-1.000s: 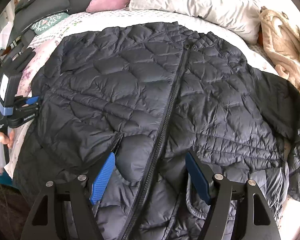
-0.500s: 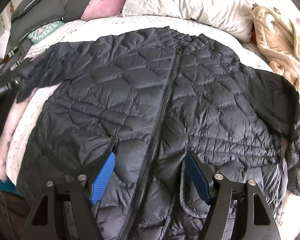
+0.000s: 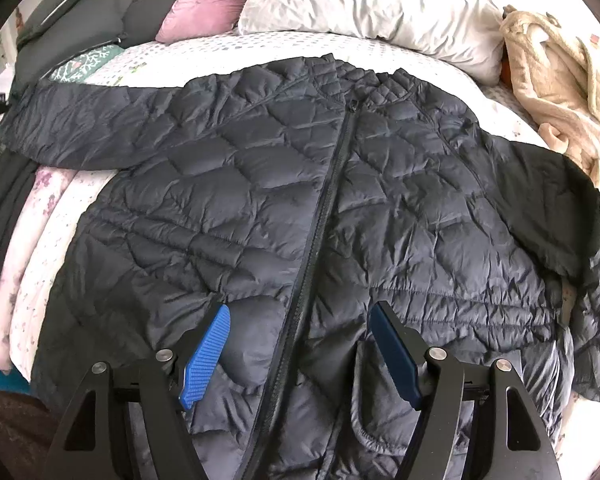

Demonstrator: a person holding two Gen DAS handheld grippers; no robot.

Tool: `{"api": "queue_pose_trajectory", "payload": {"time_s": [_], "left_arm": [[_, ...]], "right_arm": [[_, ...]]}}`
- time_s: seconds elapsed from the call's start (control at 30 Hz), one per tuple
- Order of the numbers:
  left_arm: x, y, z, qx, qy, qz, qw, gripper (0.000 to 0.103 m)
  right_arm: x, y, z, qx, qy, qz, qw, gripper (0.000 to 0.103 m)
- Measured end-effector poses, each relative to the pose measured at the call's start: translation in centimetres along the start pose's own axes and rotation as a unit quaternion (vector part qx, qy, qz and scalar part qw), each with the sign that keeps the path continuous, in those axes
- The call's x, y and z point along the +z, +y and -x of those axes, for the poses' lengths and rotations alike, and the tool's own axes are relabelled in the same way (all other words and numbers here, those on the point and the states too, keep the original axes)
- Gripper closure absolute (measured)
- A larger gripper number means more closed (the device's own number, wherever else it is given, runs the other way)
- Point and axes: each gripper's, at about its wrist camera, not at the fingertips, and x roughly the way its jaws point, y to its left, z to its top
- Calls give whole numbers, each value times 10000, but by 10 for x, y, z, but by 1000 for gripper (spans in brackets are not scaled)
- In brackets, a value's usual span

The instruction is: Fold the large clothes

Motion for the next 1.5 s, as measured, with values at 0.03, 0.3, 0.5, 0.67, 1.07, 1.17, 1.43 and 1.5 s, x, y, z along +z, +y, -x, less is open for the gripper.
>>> {"api": "queue_pose_trajectory", "payload": {"time_s": [0.03,0.3,0.5,0.67,1.07,1.17,1.43,1.5], "left_arm": [[0,11,-4,111,60,106,9999,90],[-17,-4,0,-1268,-143,147,9917,55],[-38,-37,-50,-968,972,-63,9905,46],[-41,-52,-5,-706,425,-260,9963,40],[-122,-116,119,-1973,459,-309,9788,10],[-147,-133,143,-2337,461,-302,9708,3],[-210,-198,149,-3092,697,-623,9464,1],[-218,-218,147,-3275,887,-893,9364,1]], "right_arm": [[0,-1,0,-2,-3,-5,10000,29],[2,-4,-7,115,85,-123,9998,29],[0,-3,-12,-2,132,-23,9999,29],[-2,-25,-6,-192,34,-319,9993,29],[-42,-171,67,-1205,-645,-1924,9718,29],[-53,-211,73,-1533,-505,-2217,9617,29],[-91,-288,25,-2036,651,-2069,9547,40],[-95,-289,17,-2152,585,-1813,9578,44]]}}
